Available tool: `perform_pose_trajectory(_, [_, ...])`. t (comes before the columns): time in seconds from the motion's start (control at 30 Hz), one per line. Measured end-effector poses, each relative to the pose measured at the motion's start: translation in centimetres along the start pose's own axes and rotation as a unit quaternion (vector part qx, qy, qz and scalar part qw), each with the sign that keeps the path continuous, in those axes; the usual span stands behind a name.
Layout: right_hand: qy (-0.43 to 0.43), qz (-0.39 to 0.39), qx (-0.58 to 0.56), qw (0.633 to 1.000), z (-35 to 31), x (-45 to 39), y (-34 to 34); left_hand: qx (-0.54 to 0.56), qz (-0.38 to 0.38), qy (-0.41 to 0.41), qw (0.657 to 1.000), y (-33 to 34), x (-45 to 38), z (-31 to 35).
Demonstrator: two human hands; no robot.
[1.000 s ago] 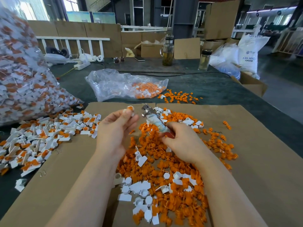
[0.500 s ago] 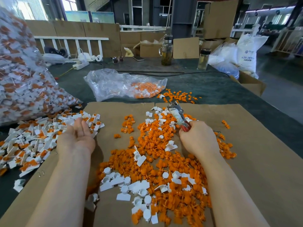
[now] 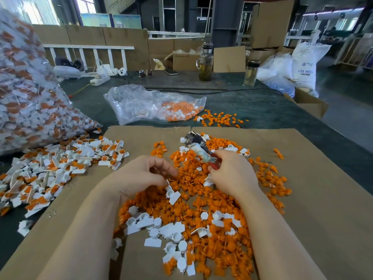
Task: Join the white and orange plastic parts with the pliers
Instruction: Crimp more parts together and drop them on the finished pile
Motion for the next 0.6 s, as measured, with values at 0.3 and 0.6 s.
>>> perform_pose_trajectory(0.3, [0.011,-0.045,0.025,0.999,-0.2,-0.2,0.7,-0.106,0.031,0.004,0.994,0.4,-0.6,-0.2])
perform_pose_trajectory(0.6, [0.021,-0.072,0.011,0.997,0.2,-0.3,0.5,0.005,0.124,-0.026,0.992,1.3,-1.1,0.3])
Point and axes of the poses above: each hand's wrist, its own x-axis away from the middle knuckle, its own y-axis out of the palm, z = x × y, the point moved 1 cm from there along -x, towards the middle knuckle, and after that the axes turned 1 degree about x, right-handed, at the moved point
